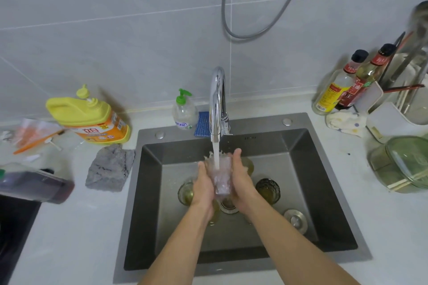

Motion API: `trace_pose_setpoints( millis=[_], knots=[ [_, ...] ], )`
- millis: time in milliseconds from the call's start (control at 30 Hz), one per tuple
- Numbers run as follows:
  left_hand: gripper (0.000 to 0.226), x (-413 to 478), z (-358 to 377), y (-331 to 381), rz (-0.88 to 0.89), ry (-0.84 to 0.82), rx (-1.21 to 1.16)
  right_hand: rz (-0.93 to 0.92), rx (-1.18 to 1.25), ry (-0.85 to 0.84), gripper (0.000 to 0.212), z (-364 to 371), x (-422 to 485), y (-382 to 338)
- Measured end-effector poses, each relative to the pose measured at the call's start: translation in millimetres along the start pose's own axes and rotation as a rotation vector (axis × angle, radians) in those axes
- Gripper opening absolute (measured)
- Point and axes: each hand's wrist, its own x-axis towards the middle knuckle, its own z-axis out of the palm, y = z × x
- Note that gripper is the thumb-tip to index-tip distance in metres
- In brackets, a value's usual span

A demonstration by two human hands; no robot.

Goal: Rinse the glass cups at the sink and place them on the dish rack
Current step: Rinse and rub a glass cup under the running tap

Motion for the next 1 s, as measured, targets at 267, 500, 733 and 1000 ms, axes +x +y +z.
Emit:
trace_pose_setpoints(
  millis=[267,500,733,1000],
  knots=[
    [0.07,-8,9,1,0.223,0.1,0.196,-0.202,-0.434,0.11,0.058,17,-11,-3],
    [0.076,-7,-2,9,0.008,-0.063,-0.116,-0.052,-0.201,0.03,0.105,6,5,0],
    [0.11,3,0,1,0.144,-0.031,0.065,-0.189,-0.483,0.076,0.057,14,-15,-14],
    [0.061,-22,7,15,0.051,-0.123,0.033,-0.058,-0.19,0.073,0.113,9,1,-21]
  ],
)
